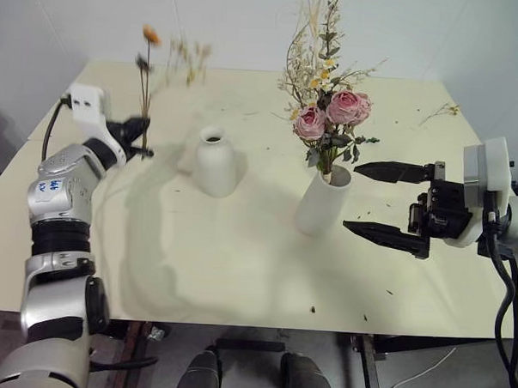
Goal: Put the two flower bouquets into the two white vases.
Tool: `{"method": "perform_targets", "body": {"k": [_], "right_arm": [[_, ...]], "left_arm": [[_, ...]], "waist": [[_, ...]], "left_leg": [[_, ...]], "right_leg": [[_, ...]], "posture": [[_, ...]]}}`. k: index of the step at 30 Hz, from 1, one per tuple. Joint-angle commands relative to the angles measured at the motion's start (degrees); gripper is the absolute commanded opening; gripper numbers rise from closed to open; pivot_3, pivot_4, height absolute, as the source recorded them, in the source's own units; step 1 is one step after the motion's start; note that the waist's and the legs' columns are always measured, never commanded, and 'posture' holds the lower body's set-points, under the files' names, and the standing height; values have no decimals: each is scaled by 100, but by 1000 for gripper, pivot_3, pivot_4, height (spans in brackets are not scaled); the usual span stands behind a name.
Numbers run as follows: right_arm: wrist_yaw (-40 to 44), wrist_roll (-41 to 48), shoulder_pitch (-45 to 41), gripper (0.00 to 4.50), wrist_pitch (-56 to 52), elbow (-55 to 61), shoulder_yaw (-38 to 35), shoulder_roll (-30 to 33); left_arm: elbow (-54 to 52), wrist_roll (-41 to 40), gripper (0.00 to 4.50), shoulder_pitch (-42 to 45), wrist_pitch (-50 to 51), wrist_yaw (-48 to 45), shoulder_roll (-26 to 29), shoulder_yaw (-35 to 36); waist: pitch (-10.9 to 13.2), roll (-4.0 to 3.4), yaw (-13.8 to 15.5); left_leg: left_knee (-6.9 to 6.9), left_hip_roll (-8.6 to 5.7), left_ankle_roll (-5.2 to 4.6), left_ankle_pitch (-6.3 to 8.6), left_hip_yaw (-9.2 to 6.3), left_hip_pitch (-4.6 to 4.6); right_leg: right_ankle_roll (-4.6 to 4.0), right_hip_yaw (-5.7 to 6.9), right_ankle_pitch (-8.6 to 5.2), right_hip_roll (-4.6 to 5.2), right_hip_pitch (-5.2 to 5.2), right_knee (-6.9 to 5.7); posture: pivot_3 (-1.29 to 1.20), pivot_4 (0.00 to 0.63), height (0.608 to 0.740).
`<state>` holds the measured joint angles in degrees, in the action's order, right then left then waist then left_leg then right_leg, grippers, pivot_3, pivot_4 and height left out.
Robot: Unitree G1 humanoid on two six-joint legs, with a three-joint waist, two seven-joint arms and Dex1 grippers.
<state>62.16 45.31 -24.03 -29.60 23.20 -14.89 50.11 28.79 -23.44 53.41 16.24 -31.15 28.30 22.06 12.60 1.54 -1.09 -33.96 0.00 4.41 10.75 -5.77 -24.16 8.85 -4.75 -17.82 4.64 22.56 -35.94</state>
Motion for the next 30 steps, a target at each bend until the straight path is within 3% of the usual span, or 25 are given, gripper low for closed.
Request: {"method": "perform_targets", "body": {"k": [1,9,16,30], "right_arm": [[-77,12,-96,4500,111,94,-47,-41],[-269,-66,-143,4500,171,61,20,-184],[-486,-32,44,4500,145,289,-78,-244],[-865,114,328,4500,88,561,-255,-219]], "left_arm": [[-428,-526,30,312,-413,-258,-267,175],[45,-1050,30,733,-629,-1424,-882,-70],[593,-906,30,643,-1152,-1912,-933,-129],[1507,-712,30,357,-2227,-1929,-1148,-31]], "waist": [[0,0,0],[0,1,-53],[0,2,-46],[0,2,-33]], "left_leg": [[-1,0,0,0,0,0],[-15,-3,-1,0,2,2],[-14,-2,-2,-1,3,3],[-15,-2,-3,0,2,3]], "right_leg": [[1,0,0,0,0,-1],[7,-4,6,-2,-7,-3],[7,-7,6,-3,-5,-4],[7,-7,7,-3,-6,-3]], "posture": [[0,150,740],[0,150,740],[0,150,740],[0,150,740]]}}
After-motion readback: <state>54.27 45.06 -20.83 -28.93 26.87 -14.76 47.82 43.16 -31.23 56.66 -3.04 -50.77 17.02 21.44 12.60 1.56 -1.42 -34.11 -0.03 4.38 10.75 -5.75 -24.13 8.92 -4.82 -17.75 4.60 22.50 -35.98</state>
